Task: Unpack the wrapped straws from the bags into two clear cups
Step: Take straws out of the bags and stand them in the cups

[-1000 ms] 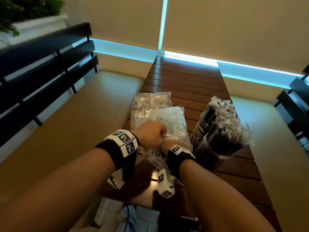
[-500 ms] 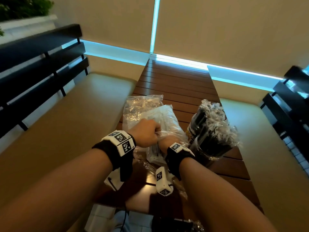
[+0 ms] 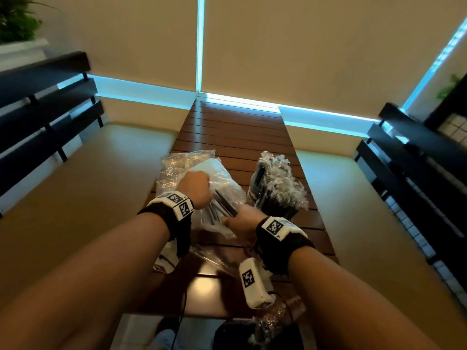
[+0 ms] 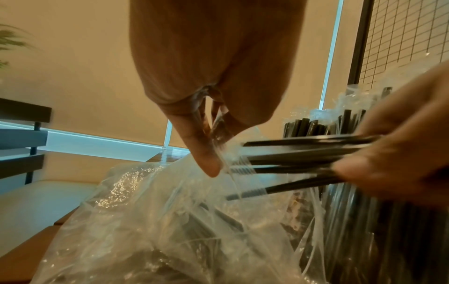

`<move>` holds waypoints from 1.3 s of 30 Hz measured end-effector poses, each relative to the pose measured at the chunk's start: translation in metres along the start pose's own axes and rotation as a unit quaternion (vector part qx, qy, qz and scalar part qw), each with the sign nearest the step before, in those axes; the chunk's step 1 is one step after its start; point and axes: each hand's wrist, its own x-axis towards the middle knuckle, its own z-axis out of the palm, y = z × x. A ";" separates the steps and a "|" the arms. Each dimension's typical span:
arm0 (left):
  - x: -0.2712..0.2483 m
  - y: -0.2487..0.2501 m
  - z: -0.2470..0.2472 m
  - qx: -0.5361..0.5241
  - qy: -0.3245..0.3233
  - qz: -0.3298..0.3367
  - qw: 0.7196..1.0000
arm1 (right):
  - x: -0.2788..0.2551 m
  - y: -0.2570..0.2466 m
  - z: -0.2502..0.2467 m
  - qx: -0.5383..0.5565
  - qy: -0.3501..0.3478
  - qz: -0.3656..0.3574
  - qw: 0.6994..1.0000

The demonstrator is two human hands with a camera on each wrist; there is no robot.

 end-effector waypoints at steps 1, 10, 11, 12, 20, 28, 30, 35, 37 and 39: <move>0.000 0.004 -0.002 0.008 -0.001 -0.008 1.000 | -0.013 0.006 -0.011 -0.026 0.002 -0.013 1.000; -0.015 0.024 -0.006 0.074 -0.104 -0.025 0.991 | -0.088 0.042 -0.085 -0.059 0.064 -0.088 0.992; -0.019 0.029 -0.010 0.073 -0.120 -0.015 0.990 | -0.089 0.044 -0.088 -0.039 0.104 -0.099 0.989; -0.023 0.033 -0.015 0.067 -0.135 0.007 0.989 | -0.088 0.046 -0.089 -0.023 0.150 -0.106 0.983; -0.073 0.119 -0.112 -0.511 -0.138 0.129 0.838 | -0.079 0.024 -0.063 0.084 0.341 -0.146 0.925; -0.070 0.173 -0.151 -0.628 0.061 0.090 0.771 | -0.064 0.002 -0.064 0.148 0.312 -0.196 0.918; -0.072 0.182 -0.162 -0.618 0.077 0.144 0.769 | -0.064 0.009 -0.071 0.132 0.253 -0.175 0.942; -0.071 0.196 -0.161 -0.544 0.117 0.255 0.791 | -0.072 0.013 -0.093 0.344 0.157 -0.170 0.910; -0.072 0.201 -0.149 -0.502 0.133 0.258 0.815 | -0.075 0.012 -0.102 0.376 0.144 -0.185 0.896; -0.069 0.201 -0.139 -0.483 0.139 0.256 0.826 | -0.075 0.016 -0.105 0.357 0.135 -0.211 0.900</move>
